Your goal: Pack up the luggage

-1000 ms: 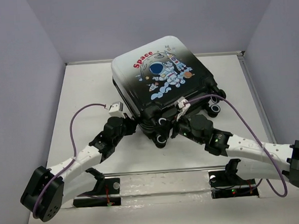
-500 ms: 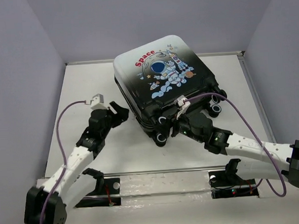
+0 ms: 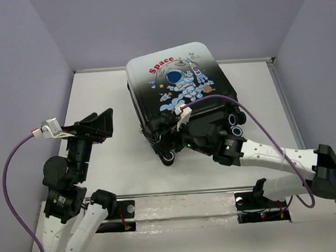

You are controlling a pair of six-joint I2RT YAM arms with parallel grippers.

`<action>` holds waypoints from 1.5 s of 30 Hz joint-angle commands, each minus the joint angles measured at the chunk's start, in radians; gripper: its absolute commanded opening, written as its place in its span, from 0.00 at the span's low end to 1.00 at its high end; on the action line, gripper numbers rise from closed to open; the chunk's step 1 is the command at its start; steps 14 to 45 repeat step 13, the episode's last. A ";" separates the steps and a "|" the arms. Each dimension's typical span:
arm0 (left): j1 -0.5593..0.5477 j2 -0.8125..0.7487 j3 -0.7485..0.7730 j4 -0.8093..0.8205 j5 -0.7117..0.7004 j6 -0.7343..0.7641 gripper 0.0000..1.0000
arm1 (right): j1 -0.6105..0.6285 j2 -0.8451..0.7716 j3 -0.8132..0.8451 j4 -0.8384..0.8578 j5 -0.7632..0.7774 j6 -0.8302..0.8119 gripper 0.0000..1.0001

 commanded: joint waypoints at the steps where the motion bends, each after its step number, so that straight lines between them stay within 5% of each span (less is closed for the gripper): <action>1: -0.001 0.044 0.068 -0.163 0.068 0.088 0.99 | 0.018 -0.205 0.094 -0.118 0.095 -0.058 1.00; 7: -0.001 -0.014 0.049 -0.174 0.097 0.140 0.99 | 0.018 -0.619 0.030 -0.167 0.178 -0.114 1.00; 12: -0.001 -0.034 -0.008 -0.158 0.144 0.146 0.99 | 0.018 -0.807 -0.072 -0.171 0.406 -0.085 1.00; 45: -0.001 -0.030 -0.013 -0.160 0.144 0.140 0.99 | 0.018 -0.817 -0.089 -0.171 0.420 -0.085 1.00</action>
